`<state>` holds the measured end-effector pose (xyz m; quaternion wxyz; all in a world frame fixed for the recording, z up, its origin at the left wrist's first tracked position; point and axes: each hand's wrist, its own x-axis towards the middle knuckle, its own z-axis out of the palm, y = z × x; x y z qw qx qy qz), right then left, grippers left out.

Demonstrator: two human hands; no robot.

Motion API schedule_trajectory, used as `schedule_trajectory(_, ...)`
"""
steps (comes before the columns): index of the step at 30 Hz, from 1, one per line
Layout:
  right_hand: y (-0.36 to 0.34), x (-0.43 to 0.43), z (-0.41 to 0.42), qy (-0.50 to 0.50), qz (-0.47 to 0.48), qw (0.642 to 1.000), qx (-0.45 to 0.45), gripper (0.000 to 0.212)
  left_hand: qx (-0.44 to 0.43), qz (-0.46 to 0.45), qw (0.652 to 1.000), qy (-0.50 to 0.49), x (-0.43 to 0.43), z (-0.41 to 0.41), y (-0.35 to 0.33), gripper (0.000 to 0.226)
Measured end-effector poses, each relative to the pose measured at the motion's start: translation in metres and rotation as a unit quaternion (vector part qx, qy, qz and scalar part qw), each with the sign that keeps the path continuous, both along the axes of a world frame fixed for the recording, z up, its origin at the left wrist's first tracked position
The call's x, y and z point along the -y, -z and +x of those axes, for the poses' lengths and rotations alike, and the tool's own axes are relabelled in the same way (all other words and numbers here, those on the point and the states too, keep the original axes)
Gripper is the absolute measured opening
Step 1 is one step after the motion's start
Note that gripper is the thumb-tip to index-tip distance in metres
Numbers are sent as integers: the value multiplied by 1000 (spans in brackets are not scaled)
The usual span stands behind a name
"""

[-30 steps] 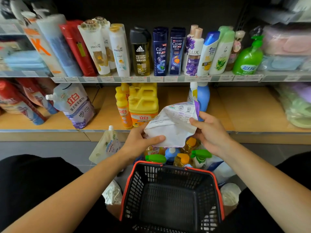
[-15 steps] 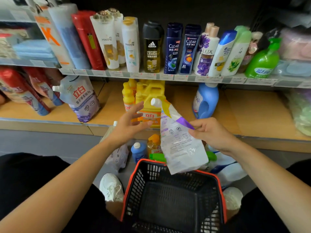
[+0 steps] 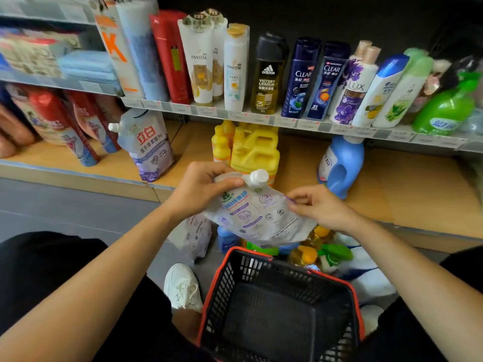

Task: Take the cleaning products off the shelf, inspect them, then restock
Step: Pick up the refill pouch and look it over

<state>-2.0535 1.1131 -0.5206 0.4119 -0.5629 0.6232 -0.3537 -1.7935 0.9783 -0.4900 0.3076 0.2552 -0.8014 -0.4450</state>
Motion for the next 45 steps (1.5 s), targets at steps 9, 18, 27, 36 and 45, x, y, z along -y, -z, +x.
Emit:
schedule_trajectory(9,3,39,34,120,-112,986,-38,27,7,98,987,-130,17,14,-13,45)
schedule_trajectory(18,18,61,121,-26,-73,995,-63,76,-163,293,898,-283,49,28,-23,27)
schedule_trajectory(27,22,174,126,109,-77,988,-84,22,-215,354,859,-301,134,29,-23,18)
schedule_trajectory(36,56,260,140,166,-27,986,-4,27,-208,376,851,-303,222,29,25,19)
schedule_trajectory(45,83,292,153,176,-11,984,29,23,-220,418,844,-254,234,45,72,13)
